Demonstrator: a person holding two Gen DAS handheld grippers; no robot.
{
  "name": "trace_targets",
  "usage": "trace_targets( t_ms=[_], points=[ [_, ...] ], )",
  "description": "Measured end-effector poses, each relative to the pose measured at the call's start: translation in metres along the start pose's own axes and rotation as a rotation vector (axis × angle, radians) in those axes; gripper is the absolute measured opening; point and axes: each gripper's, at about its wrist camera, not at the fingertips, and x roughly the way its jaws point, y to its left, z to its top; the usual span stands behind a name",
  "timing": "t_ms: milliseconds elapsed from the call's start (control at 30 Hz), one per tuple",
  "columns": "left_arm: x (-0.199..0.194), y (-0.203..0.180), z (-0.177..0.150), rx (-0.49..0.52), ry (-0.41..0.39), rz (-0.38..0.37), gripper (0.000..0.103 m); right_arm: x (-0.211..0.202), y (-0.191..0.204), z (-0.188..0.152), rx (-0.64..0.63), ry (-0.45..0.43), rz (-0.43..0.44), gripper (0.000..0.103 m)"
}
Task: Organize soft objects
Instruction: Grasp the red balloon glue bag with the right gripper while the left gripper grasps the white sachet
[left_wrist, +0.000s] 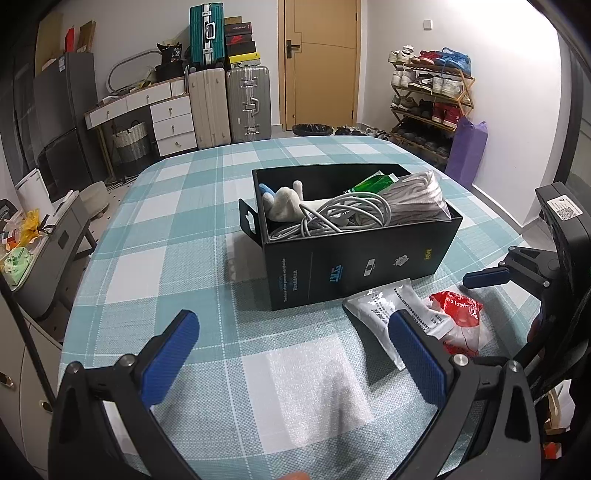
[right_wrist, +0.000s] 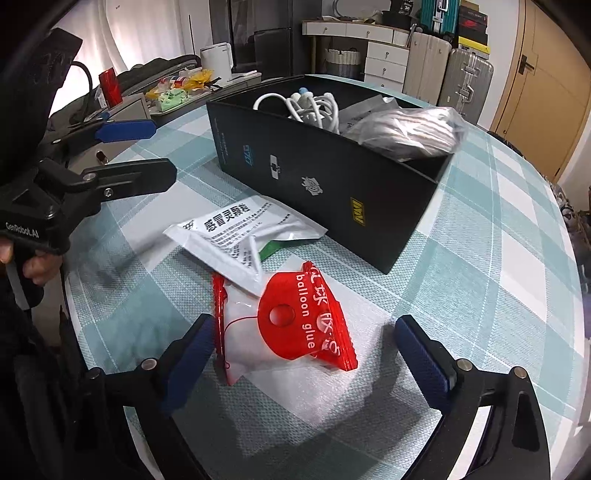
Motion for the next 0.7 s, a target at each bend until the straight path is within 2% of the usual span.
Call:
trace_targets(
  t_ms=[467,700],
  points=[
    [0.004,-0.003,-0.003,0.0,0.014,-0.008,0.103,-0.015,0.001,-0.011,-0.063,-0.023,0.062,0.055],
    [0.005,-0.004,-0.003,-0.008,0.032,-0.012,0.103,-0.024,-0.006,-0.018,-0.072,-0.04,0.048,0.053]
  ],
)
